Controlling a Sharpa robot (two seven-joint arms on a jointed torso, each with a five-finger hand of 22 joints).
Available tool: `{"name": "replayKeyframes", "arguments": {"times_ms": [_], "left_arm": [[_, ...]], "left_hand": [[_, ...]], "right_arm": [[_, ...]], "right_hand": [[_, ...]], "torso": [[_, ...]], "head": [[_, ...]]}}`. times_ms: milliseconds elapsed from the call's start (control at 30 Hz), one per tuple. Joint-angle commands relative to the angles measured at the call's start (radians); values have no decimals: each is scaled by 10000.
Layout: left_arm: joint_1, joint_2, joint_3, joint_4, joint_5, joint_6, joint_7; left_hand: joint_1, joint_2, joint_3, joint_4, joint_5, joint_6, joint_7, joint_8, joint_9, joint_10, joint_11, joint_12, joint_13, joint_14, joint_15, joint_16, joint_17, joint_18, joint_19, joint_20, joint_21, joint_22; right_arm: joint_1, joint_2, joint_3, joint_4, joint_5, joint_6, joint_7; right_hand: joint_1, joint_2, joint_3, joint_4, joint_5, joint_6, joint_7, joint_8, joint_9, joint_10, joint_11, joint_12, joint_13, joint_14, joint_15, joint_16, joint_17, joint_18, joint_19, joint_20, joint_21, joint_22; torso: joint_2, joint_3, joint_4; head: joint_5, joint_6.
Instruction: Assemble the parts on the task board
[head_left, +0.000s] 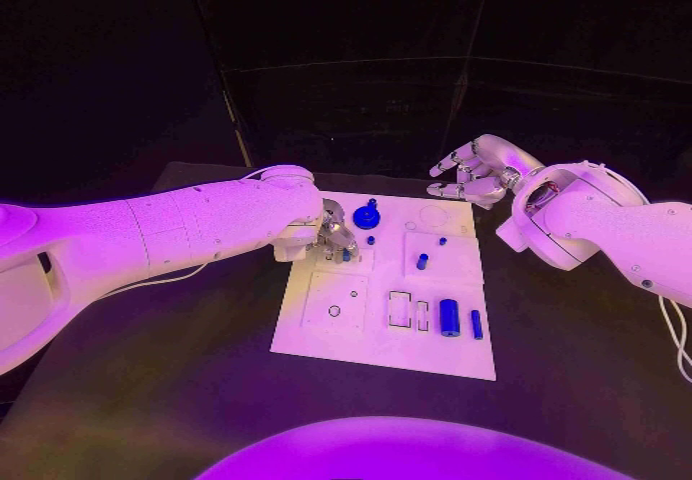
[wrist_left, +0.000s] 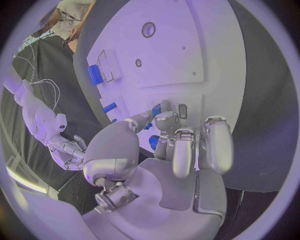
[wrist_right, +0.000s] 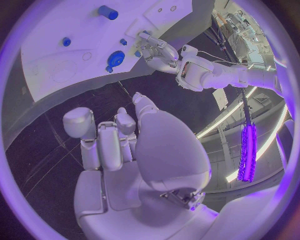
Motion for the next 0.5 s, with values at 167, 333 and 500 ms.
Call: {"name": "replayKeyframes", "arguments": {"times_ms": [167, 333, 500], "left_arm": [[-31, 46, -21, -53, 77, 135, 32], [-31, 40, -20, -75, 77, 58, 42], [-32, 9, -18, -54, 77, -12, 64]], "left_hand": [[-198, -29, -486, 143, -67, 140, -36, -80, -29, 88, -8, 22, 7, 1056, -96, 31, 2634, -99, 42, -25, 52, 262], [-290, -94, -1089, 304, -87, 207, -51, -102, -41, 100, -16, 45, 36, 1056, -103, 31, 2634, -99, 46, -35, 45, 279], [-282, -163, -1599, 400, -100, 233, -62, -124, -47, 103, -26, 51, 47, 1056, -111, 31, 2634, -101, 52, -43, 42, 297]], "right_arm": [[17, 11, 6, 0, -8, 51, 85], [17, 11, 6, -8, -8, 57, 83], [17, 10, 6, -15, -8, 64, 84]], "right_hand": [[54, 74, -4, 79, 77, -42, -14, 59, -14, -23, 9, 38, -17, 383, -46, -31, 3, 129, 35, 6, -69, -23], [48, 46, -26, 90, 52, -46, -14, 62, -14, -36, 11, 27, -33, 379, -44, -46, -14, 132, 29, 7, -84, -44], [45, 27, -49, 110, -23, -52, -15, 68, -14, -39, 11, 32, -38, 379, -44, -52, -12, 134, 29, 7, -96, -56]], "torso": [[1, -5, -1], [0, -8, 5], [-3, -8, 6]], "head": [[-27, -13], [-29, -13], [-33, -19]]}}
